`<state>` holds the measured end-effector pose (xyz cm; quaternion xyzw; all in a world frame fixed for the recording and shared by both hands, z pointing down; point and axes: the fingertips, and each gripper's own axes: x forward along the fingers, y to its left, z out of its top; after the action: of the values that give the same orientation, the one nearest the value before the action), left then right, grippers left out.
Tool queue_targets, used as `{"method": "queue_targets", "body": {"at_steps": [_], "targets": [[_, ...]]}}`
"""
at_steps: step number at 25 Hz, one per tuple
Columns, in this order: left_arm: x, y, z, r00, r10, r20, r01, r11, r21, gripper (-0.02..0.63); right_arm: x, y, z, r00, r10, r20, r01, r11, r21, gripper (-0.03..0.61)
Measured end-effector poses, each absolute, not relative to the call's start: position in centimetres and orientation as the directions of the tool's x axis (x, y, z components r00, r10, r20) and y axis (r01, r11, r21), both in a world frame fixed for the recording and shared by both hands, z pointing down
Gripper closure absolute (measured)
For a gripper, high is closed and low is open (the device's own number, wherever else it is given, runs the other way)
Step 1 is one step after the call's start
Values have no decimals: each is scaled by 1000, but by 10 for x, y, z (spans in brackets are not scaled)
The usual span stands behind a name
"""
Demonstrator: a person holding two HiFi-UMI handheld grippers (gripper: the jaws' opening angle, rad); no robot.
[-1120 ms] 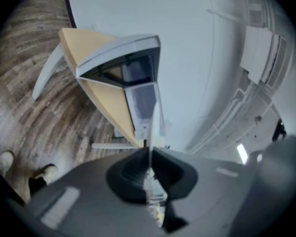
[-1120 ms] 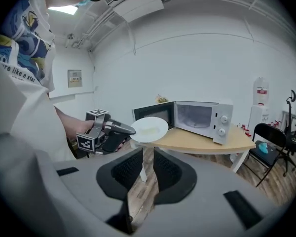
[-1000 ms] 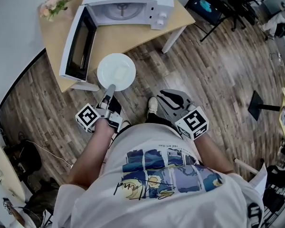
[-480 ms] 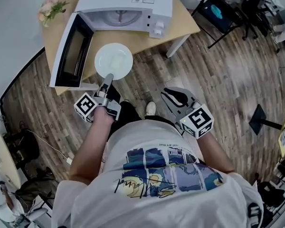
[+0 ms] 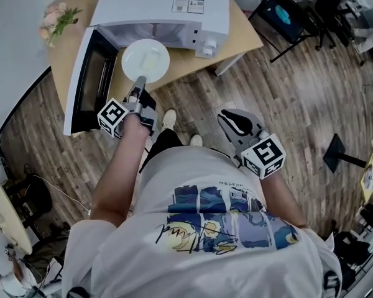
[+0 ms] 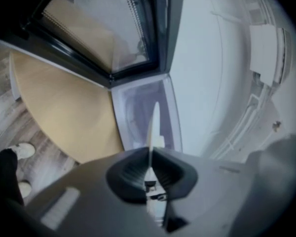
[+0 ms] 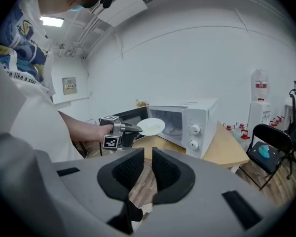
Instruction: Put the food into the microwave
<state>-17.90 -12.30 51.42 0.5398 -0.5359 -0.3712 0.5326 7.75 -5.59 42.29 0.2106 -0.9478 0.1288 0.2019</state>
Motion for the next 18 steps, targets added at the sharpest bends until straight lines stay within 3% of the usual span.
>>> {"method": "queue_targets", "body": {"at_steps": [18], "targets": [[-229, -267, 571, 161, -957, 242, -179, 213, 961, 594, 75, -123, 422, -711, -484, 510, -618, 776, -125, 541]]}}
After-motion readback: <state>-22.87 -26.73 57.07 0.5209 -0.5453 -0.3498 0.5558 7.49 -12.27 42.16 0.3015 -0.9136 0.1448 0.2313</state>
